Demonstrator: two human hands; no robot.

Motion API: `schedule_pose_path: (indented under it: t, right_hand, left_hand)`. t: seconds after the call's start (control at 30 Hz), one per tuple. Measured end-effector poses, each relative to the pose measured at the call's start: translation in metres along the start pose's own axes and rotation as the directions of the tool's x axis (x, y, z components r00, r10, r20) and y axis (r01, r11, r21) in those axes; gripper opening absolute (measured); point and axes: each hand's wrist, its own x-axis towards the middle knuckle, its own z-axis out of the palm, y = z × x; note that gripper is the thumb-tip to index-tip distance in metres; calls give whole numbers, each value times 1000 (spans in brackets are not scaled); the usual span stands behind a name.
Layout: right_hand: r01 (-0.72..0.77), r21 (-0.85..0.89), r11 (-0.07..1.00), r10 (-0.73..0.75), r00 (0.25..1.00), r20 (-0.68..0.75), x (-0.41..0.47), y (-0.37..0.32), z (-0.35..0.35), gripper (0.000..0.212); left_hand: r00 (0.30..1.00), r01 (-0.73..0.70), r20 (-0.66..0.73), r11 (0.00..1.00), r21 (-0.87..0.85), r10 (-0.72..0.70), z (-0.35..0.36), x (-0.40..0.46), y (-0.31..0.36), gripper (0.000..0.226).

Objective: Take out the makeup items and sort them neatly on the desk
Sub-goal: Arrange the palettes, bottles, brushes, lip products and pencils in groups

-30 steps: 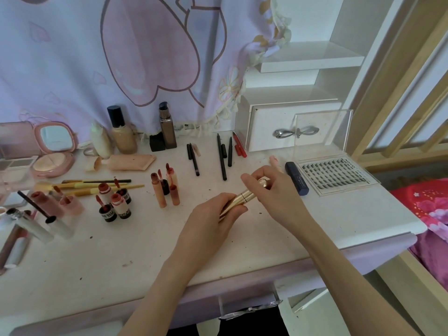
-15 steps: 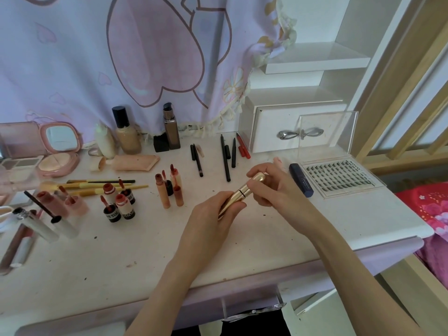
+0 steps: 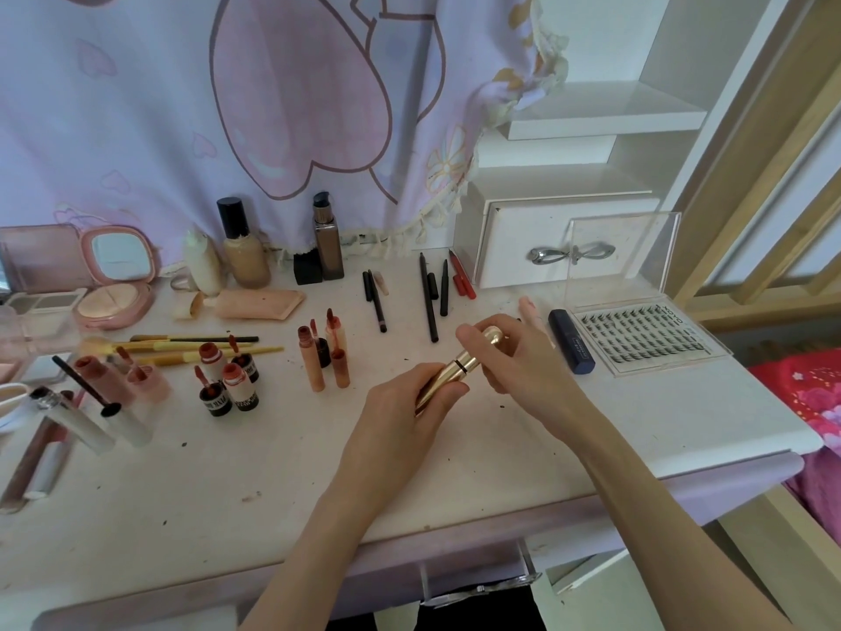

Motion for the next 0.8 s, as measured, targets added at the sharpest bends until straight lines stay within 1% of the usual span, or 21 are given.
schedule_pose_path:
  t: [0.03,0.07,0.17,0.2,0.23,0.33,0.37,0.4,0.47,0.53,0.6,0.7,0.8]
  right_hand:
    - [-3,-25,1000,3,1000,-15,2,1,0,18]
    - [-20,16,1000,20,1000,-21,3,0,0,16]
    - [-51,281,958,44,999,32,5,1,-2,8]
    - [-62,325,944,52,998,39,6,1,-2,7]
    - [-66,310,949,58,998,34,7,3,-1,5]
    - [-76,47,996,77,997,-29,9,2,2,18]
    - [-75,41,996,77,996,-41,10,2,2,18]
    - [-80,95,992,85,995,-46,11,1,2,15]
    - [-91,279,956,108,993,-46,12,-1,-1,9]
    - [-89,374,923,107,994,-26,13,-3,-3,9]
    - [-80,357,931,89,996,-6,12,-2,-3,6]
    - [-93,312,945,105,994,-21,12,0,-3,17]
    - [-113,364,924,137,990,-39,12,2,-3,17]
  left_hand:
    - [1000,-1,7,1000,3,1,0,0,0,9]
    - [1000,2,13,1000,3,-2,1,0,0,10]
    - [1000,25,-3,1000,-15,-25,1,1,-2,14]
    - [999,31,-9,999,-17,-31,0,2,-3,17]
    - [999,34,-11,999,-16,-35,0,2,-3,17]
    - [999,33,14,999,-5,-33,1,0,-3,16]
    - [999,36,25,999,-3,-36,1,0,-2,14]
    - [999,42,29,999,-7,-42,1,1,-1,12]
    - [999,52,17,998,-28,-51,0,1,-1,10]
    - [999,51,2,998,-26,-51,0,2,-1,9]
    - [999,45,-9,999,-22,-45,0,1,-3,11]
    - [999,30,-27,999,-19,-30,0,2,-4,12]
    - [998,37,-45,999,-28,-38,0,2,-5,17]
